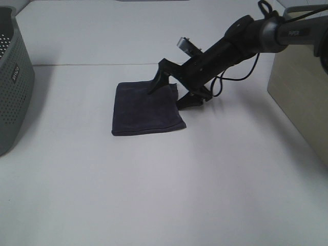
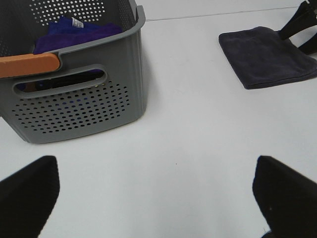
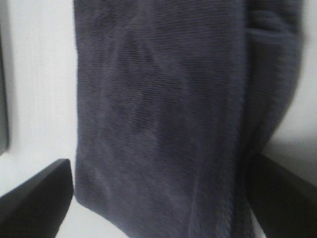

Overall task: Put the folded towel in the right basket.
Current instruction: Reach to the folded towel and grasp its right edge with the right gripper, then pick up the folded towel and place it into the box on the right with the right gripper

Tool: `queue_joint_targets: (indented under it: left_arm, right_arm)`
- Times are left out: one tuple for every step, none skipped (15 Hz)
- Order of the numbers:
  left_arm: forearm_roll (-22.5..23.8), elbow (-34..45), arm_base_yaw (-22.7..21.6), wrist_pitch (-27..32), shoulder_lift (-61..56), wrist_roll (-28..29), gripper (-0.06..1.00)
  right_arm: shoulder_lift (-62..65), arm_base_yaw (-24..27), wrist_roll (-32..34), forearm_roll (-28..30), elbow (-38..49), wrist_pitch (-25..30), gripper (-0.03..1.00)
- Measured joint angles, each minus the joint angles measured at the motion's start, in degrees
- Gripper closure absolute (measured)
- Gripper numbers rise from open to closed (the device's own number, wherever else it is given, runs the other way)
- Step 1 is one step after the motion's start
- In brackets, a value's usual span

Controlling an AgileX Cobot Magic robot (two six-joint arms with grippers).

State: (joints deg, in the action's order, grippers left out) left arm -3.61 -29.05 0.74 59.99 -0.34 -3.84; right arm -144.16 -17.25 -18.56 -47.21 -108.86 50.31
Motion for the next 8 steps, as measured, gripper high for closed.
queue_joint_targets:
  left_arm:
    - [0.0, 0.0, 0.0, 0.0, 0.0, 0.0, -0.04]
    - [0.0, 0.0, 0.0, 0.0, 0.0, 0.0, -0.04]
    - [0.0, 0.0, 0.0, 0.0, 0.0, 0.0, -0.04]
    - [0.0, 0.0, 0.0, 0.0, 0.0, 0.0, -0.04]
    - [0.0, 0.0, 0.0, 0.0, 0.0, 0.0, -0.04]
    - [0.0, 0.0, 0.0, 0.0, 0.0, 0.0, -0.04]
    - [0.0, 0.0, 0.0, 0.0, 0.0, 0.0, -0.04]
    - [0.0, 0.0, 0.0, 0.0, 0.0, 0.0, -0.04]
  right_arm:
    - [-1.0, -2.1, 0.0, -2.1, -0.3, -1.0, 0.13]
    - [-1.9, -4.4, 0.1, -3.4, -0.4, -2.3, 0.25]
    - [-2.6, -6.2, 0.2, -3.4, -0.4, -4.0, 0.45]
    - [-3.3, -7.4, 0.7, -3.3, -0.4, -5.2, 0.72]
    - [-3.4, -8.1, 1.0, -2.9, -0.4, -6.0, 0.89]
    - [-3.4, -8.2, 1.2, -2.9, -0.4, -6.1, 0.91]
    - [-3.2, -8.3, 1.5, -2.9, -0.4, -5.9, 0.91]
    - [-2.5, -8.0, 1.5, -2.6, -0.1, -5.4, 0.91]
